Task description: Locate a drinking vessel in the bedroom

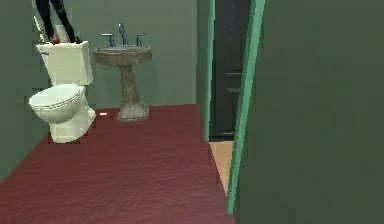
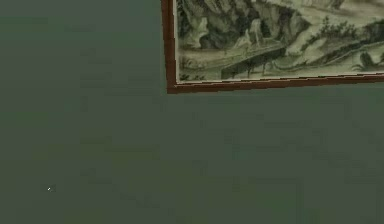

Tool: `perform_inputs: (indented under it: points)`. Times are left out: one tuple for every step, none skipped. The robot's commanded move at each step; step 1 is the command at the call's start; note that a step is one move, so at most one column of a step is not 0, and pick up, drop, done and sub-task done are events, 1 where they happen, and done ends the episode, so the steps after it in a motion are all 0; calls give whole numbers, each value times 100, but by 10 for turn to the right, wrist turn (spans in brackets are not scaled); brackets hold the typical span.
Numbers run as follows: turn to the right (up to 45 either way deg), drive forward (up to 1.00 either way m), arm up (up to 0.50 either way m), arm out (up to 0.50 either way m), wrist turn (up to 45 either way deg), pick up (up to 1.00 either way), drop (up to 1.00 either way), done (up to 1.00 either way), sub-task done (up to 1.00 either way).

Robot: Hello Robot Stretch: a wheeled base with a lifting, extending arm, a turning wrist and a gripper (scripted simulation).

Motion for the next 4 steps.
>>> perform_inputs:
  points:
    - [-60,0,0,0,0,0,0,0,0]
    - [0,100,0,0,0,0,0,0,0]
    - [0,30,0,0,0,0,0,0,0]
    - [330,0,0,0,0,0,0,0,0]
